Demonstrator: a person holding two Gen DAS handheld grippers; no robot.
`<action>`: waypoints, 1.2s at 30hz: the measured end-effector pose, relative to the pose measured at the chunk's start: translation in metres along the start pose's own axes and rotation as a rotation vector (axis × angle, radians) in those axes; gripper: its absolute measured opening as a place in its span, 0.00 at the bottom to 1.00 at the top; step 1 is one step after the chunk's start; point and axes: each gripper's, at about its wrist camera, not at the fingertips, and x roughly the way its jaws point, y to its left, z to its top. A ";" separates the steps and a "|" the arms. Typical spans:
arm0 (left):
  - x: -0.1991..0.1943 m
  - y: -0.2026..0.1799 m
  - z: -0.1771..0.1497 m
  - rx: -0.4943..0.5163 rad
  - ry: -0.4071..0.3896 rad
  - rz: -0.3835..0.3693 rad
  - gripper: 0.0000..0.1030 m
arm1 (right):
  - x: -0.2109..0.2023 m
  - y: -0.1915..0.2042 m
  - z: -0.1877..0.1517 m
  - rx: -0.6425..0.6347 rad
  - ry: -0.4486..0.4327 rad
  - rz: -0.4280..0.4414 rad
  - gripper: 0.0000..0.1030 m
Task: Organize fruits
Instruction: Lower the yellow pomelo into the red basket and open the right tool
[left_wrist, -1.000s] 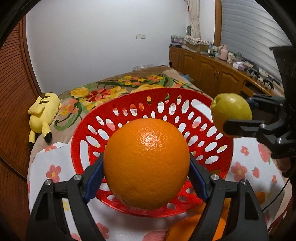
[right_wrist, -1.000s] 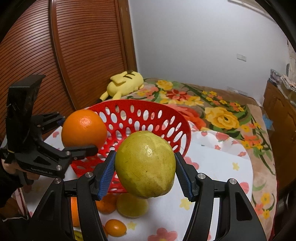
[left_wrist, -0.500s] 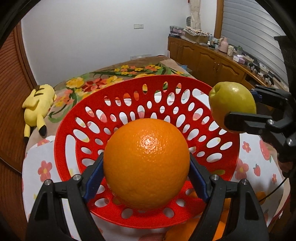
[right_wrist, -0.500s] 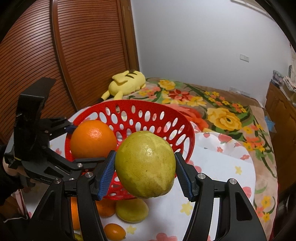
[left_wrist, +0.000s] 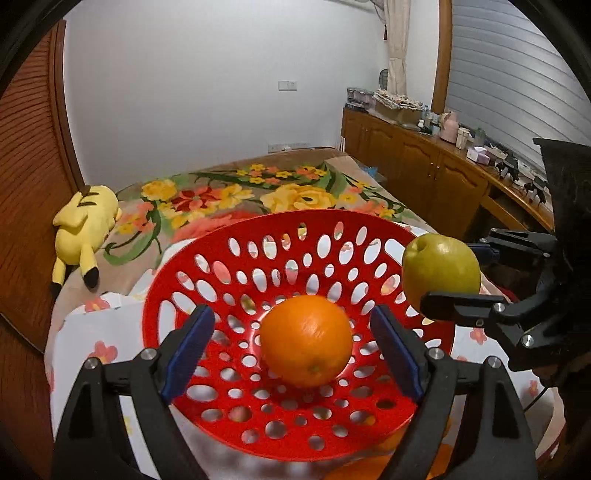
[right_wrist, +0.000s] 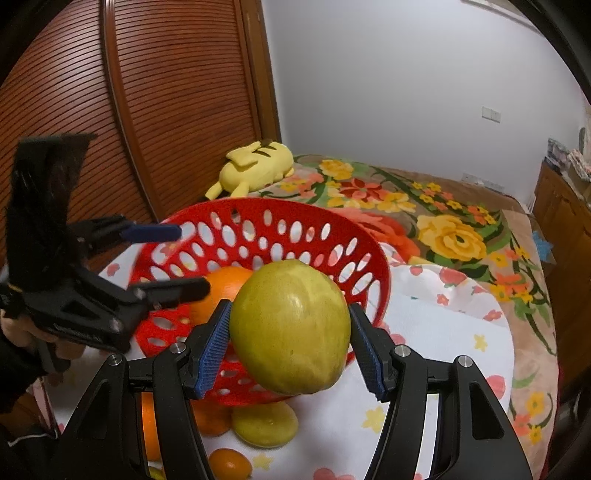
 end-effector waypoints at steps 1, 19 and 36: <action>0.000 0.001 -0.001 0.001 0.000 0.001 0.84 | 0.000 0.000 0.001 0.003 0.000 0.009 0.62; -0.018 0.029 -0.031 -0.041 -0.029 0.018 0.84 | 0.035 0.009 0.005 -0.036 0.073 -0.038 0.62; -0.052 0.027 -0.063 -0.060 -0.074 0.005 0.84 | -0.017 0.027 0.016 -0.019 -0.022 -0.081 0.63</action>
